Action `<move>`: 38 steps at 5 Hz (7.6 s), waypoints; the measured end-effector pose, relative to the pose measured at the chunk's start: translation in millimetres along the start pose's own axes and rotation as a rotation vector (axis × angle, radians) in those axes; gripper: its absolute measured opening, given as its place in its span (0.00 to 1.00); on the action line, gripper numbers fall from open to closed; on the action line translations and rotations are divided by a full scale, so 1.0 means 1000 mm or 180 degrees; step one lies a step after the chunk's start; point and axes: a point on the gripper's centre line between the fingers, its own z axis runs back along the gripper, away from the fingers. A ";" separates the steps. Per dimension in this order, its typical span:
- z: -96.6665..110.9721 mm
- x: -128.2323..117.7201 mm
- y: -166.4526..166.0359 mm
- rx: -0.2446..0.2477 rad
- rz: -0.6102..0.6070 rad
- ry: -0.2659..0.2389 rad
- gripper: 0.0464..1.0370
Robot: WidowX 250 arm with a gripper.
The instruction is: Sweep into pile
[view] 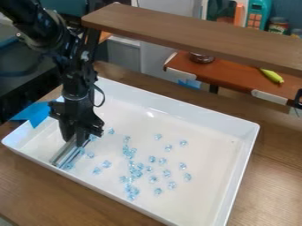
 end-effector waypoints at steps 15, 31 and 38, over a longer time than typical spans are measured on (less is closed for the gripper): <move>0.022 0.061 0.075 -0.0012 -0.0161 0.0105 0.28; 0.089 0.042 -0.067 -0.0846 -0.0387 0.0182 0.28; 0.050 0.022 0.111 -0.0285 0.0071 0.0376 0.97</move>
